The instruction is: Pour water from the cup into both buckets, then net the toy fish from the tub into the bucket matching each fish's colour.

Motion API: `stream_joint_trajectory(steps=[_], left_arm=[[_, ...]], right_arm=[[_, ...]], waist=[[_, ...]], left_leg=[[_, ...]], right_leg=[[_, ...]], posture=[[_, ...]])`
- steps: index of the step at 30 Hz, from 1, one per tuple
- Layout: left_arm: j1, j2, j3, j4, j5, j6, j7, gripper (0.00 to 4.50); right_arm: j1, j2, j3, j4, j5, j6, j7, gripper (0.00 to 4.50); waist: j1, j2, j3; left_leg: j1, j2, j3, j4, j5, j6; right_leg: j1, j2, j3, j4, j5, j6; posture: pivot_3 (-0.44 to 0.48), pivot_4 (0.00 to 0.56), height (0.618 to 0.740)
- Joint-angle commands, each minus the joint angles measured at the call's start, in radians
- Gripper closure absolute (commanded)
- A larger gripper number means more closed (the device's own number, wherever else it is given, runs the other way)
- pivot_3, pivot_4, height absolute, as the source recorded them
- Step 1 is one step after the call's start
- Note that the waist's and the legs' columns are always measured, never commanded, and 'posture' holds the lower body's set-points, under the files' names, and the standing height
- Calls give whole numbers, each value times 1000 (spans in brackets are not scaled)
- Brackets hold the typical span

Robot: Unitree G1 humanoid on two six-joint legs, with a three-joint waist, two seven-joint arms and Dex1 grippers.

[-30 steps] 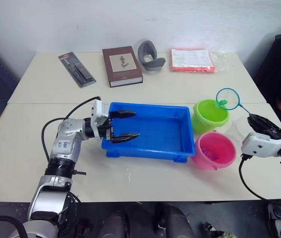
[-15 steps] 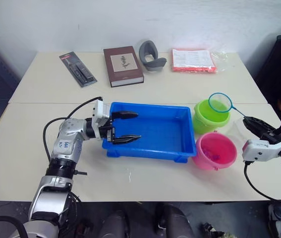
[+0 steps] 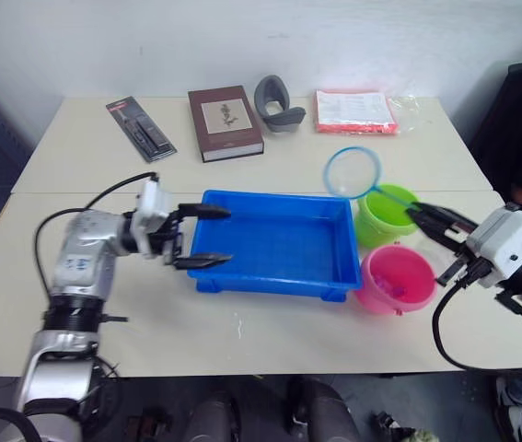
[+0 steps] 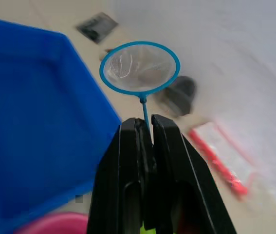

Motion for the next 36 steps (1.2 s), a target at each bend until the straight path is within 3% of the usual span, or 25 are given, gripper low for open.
stream_joint_trajectory(steps=[1,5,10,17,23,28,33,36], left_arm=[[91,125,57,-106,-61,64,-92,27],[296,295,36,-187,-109,-6,-113,27],[426,363,12,-151,-66,-132,-113,27],[460,369,12,-164,-75,-120,-87,27],[468,365,15,-186,-79,-88,-71,27],[442,356,21,-161,-67,-104,-69,0],[458,365,57,-126,-64,-121,-72,0],[537,376,122,-98,-44,-219,-78,0]], right_arm=[[24,-46,106,-183,223,187,131,4500],[-41,36,324,-199,135,271,131,4500],[-117,144,581,-5,-170,205,169,4500],[-197,358,665,268,-275,49,224,4500],[-200,416,645,357,-266,40,272,4500],[-184,417,620,317,-262,16,289,2530],[-90,288,492,71,-159,114,301,30],[89,157,260,-162,-6,205,289,30]], waist=[[-3,0,0],[-11,-3,-1],[2,-4,-1],[-3,-5,-2],[-13,-5,-2],[-16,-5,-2],[-13,-4,-1],[-10,-2,-1]], left_leg=[[0,0,-1,0,0,0],[0,-1,-3,1,0,0],[-1,-3,-4,1,-1,1],[0,-2,-1,0,-1,1],[0,-2,0,0,-1,1],[0,-1,0,-1,-1,1],[0,-1,0,-1,-1,0],[0,-2,-1,-2,-1,1]], right_leg=[[0,0,0,0,0,0],[1,-4,4,0,0,-1],[0,-8,3,-2,-1,-3],[-1,-4,-3,2,-2,-3],[-1,-4,-2,1,-1,-3],[-1,-2,-2,2,-1,-3],[-1,-3,-2,1,-1,-3],[-1,-6,-1,1,-1,-3]], posture=[[0,150,740],[0,150,740],[0,150,740],[0,150,740],[0,150,740],[0,150,740],[0,150,740],[0,150,740]])
